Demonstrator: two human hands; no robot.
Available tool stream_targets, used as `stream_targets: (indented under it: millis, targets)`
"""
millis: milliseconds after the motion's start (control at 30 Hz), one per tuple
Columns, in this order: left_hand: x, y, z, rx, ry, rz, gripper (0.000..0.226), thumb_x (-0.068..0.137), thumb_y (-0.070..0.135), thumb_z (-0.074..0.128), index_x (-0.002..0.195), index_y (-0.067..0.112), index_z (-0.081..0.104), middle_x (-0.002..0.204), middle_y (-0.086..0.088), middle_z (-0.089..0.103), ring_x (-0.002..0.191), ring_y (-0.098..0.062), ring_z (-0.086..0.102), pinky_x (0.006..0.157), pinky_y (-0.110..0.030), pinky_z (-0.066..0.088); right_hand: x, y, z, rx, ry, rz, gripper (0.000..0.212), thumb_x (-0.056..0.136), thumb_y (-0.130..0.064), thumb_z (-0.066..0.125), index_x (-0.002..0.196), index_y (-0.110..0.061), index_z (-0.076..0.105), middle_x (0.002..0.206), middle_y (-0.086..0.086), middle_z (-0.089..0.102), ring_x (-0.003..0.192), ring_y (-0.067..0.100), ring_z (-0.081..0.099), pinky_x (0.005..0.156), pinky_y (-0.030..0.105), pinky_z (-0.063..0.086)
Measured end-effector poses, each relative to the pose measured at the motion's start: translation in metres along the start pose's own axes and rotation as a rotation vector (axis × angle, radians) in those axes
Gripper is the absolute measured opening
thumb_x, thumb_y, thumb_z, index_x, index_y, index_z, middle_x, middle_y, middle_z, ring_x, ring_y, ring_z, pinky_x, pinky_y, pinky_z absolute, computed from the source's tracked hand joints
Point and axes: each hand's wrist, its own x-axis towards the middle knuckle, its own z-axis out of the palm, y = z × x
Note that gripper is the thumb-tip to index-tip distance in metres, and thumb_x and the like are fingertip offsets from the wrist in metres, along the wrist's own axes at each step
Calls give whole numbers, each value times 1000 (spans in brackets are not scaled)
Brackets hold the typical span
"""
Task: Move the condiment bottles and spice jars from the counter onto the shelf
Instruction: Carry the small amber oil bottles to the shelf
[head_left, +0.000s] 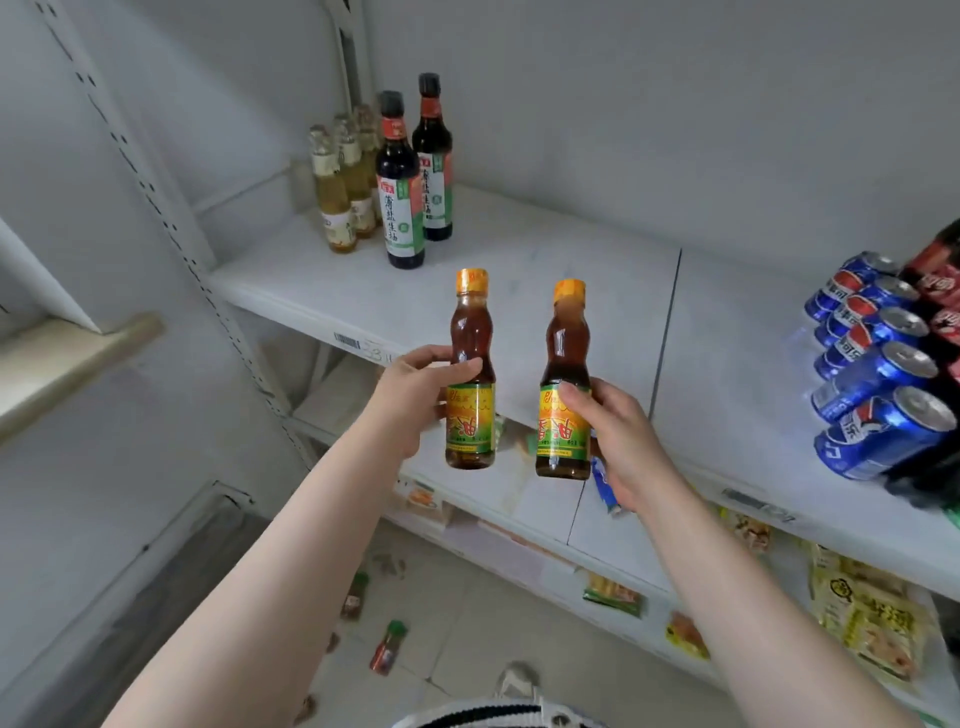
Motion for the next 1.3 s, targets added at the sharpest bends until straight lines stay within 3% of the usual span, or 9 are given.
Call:
stream_targets:
  millis: [133,433,667,867,1033,1200,1300]
  targets:
    - [42,27,13,-14,30,79,24,82,7,72,104,11,64,87,-7,71,76,-21,68,69,-31,56,42,-20,-10,-13,-14,-9,15,90,-28,60,104,-22,61,101,2,69,95,17,65,78,32,52]
    - [151,75,23,111,16,167,37,87,8,67,123,10,60,101,-6,67,99,-24,63,85,-42,50,117,-40,-10,4,30,-14,23,90,-26,61,111,-15,60,100,5,68,94,20,65,72,28,49]
    - [239,104,31,183,-25,195,31,89,7,64,118,16,58,110,-2,64,106,-24,60,90,-46,49,174,-49,10,5,115,-28,23,90,-24,62,110,-13,61,97,5,68,83,14,66,63,21,48]
    - [294,116,34,268,-46,232,38,89,6,63,125,12,56,120,-7,63,108,-27,60,89,-43,50,218,-48,24,17,193,-16,31,88,-27,65,114,-11,60,104,8,69,93,21,67,71,28,50]
    - [322,119,32,329,-55,281,36,87,12,66,122,18,56,124,-7,63,112,-28,60,95,-51,50,237,-50,33,38,227,-16,29,89,-24,64,113,-8,61,100,8,68,87,18,66,68,25,50]
    - [329,126,37,391,-70,394,36,90,11,63,125,12,55,130,-7,59,111,-16,55,100,-41,46,249,-52,38,25,231,-13,26,88,-24,65,110,-10,61,98,7,68,87,19,67,69,26,50]
    - [329,127,38,429,-93,417,37,91,11,62,127,11,53,130,-5,59,107,-11,51,94,-30,43,255,-54,40,24,226,-14,26,89,-25,64,110,-11,61,98,5,68,86,17,67,68,25,50]
